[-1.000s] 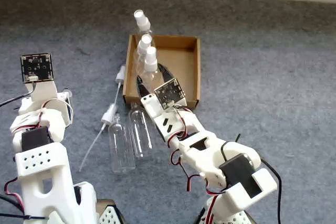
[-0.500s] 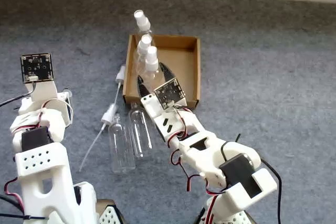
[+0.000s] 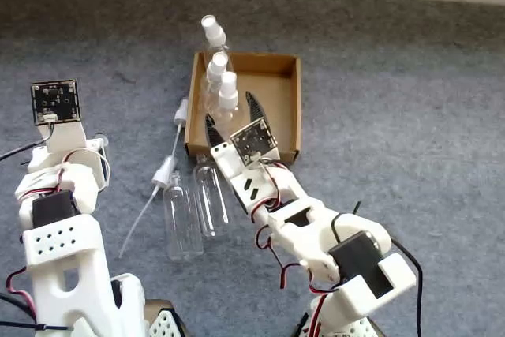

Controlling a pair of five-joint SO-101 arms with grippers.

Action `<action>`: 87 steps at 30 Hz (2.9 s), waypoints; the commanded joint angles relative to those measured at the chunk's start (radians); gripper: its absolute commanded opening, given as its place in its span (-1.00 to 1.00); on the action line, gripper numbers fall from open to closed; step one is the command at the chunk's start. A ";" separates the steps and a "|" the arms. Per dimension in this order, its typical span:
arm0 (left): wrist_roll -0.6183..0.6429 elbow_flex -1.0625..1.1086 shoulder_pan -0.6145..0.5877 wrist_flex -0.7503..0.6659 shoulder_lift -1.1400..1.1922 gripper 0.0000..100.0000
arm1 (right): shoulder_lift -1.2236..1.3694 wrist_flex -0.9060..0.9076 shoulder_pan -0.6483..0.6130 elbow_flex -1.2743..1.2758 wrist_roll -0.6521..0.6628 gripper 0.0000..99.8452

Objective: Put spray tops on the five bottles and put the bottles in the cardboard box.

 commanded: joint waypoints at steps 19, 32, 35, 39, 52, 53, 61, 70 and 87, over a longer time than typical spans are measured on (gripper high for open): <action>0.009 -0.012 -0.012 -0.018 -0.008 -0.67 | -0.021 -0.015 -0.013 -0.008 0.009 -0.30; 0.009 -0.012 -0.012 -0.018 -0.008 -0.67 | -0.093 0.102 -0.019 -0.012 0.003 -0.30; 0.009 -0.012 -0.012 -0.018 -0.008 -0.67 | -0.176 0.173 -0.041 -0.008 0.003 -0.30; 0.009 -0.012 -0.012 -0.018 -0.008 -0.67 | -0.254 0.239 -0.064 -0.010 0.003 -0.30; 0.006 -0.113 -0.012 -0.012 0.110 -0.67 | -0.694 0.799 -0.074 -0.013 0.002 -0.31; 0.006 -0.140 -0.012 -0.012 0.160 -0.67 | -0.750 0.866 -0.081 -0.013 0.002 -0.31; 0.003 -0.570 0.084 0.226 0.562 -0.67 | -1.095 1.488 -0.163 -0.013 0.003 -0.31; -0.008 -1.070 0.206 0.351 1.024 -0.51 | -1.290 1.735 -0.259 0.091 0.003 -0.31; -0.011 -1.414 0.331 0.351 1.461 -0.50 | -1.666 1.739 -0.338 0.375 0.005 -0.31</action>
